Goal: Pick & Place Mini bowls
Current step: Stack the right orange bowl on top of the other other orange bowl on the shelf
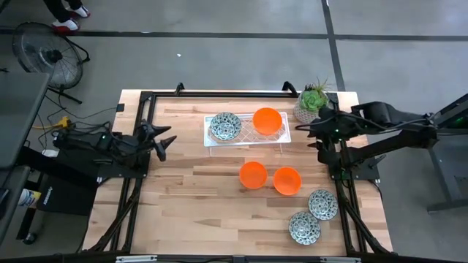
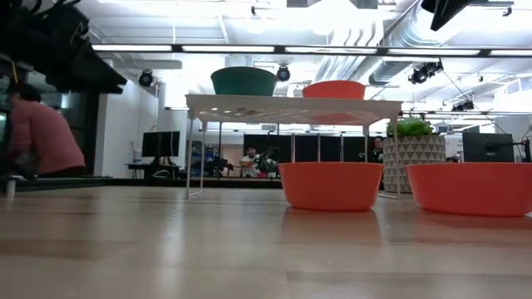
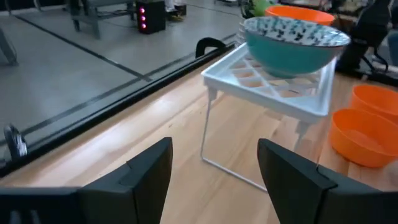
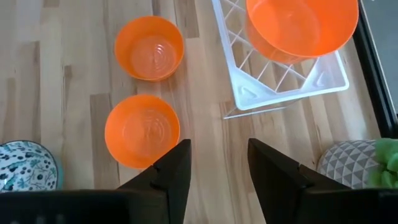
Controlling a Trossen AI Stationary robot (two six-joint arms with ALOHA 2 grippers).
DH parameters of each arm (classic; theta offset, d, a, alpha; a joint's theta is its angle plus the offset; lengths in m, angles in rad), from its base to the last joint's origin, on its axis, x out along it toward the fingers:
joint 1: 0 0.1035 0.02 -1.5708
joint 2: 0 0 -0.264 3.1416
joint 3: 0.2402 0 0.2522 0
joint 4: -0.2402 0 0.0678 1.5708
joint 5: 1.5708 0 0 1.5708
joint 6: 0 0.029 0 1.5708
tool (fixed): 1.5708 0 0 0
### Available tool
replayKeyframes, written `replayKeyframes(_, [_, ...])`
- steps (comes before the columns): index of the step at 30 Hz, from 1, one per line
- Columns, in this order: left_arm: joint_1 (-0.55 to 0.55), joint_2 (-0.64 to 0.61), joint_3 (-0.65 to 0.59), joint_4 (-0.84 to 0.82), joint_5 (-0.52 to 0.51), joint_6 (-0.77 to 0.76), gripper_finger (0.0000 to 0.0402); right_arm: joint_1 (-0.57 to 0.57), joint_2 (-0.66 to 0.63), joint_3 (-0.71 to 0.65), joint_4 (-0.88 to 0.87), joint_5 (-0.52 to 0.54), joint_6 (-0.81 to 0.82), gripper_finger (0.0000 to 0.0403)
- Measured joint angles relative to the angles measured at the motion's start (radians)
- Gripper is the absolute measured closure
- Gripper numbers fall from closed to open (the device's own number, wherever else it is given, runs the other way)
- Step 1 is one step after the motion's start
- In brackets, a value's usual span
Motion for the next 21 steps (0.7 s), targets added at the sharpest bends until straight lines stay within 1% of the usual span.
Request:
replayKeyframes(4, [0.0,-0.094,-0.087,-0.001,-0.007,-0.048,0.017,0.0,0.007,0.0,-0.006,-0.002,0.0,0.026])
replayKeyframes(6, [0.0,-0.133,-0.133,0.003,0.008,-0.077,0.017,0.0,0.008,0.0,-0.005,-0.003,0.0,0.0261])
replayKeyframes(8, [0.0,-0.13,-0.149,0.028,0.027,-0.093,0.017,0.0,0.008,0.0,-0.006,-0.002,0.0,0.0261])
replayKeyframes(9, [0.0,-0.124,-0.147,0.021,0.041,-0.079,0.017,0.0,0.008,0.0,-0.007,-0.002,0.0,0.0261])
replayKeyframes(13, [0.0,-0.104,-0.149,0.037,0.047,-0.013,0.017,0.0,0.008,0.0,-0.015,-0.013,0.0,0.0261])
replayKeyframes(17, [0.0,-0.094,-0.146,-0.006,0.117,0.056,0.017,0.0,0.015,0.0,-0.015,-0.042,-0.006,0.0261])
replayKeyframes(19, [-0.001,-0.091,-0.141,-0.028,0.119,0.096,0.017,0.0,0.021,0.0,-0.014,-0.051,-0.006,0.0261])
replayKeyframes(21, [0.0,-0.086,-0.141,-0.031,0.109,0.167,0.017,0.0,0.024,0.0,-0.015,-0.055,-0.003,0.0261])
